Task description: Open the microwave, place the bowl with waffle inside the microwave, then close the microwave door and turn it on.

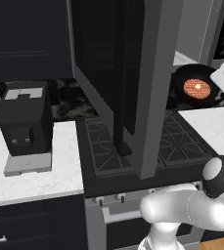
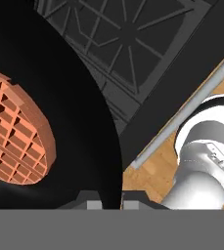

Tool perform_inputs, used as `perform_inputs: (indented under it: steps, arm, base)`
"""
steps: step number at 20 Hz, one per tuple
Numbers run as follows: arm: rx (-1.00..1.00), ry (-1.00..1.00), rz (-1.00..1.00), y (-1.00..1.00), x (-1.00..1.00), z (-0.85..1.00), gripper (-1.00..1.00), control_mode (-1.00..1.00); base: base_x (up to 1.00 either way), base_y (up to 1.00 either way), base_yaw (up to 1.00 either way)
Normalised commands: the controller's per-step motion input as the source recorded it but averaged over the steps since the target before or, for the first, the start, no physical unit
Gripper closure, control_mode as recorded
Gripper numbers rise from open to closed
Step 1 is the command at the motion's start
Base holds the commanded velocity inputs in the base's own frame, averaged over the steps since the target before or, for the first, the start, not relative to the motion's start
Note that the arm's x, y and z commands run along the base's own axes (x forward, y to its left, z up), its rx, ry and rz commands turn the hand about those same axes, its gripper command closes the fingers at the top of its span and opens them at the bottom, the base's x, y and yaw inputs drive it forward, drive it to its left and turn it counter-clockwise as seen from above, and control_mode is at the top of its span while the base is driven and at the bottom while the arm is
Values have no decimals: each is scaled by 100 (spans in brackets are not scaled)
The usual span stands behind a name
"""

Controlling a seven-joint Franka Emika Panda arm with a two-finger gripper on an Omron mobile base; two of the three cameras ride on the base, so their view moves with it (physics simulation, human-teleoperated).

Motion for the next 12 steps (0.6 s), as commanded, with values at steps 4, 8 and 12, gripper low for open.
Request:
perform_inputs:
  steps: [4,8,12]
  arm:
    - [0,-32,-20,95,-22,6,100,-100]
    - [10,-4,-17,48,-2,45,100,-100]
    - [20,2,-3,18,0,61,100,-100]
  base:
    - [0,0,0]
    - [0,0,0]
    - [0,0,0]
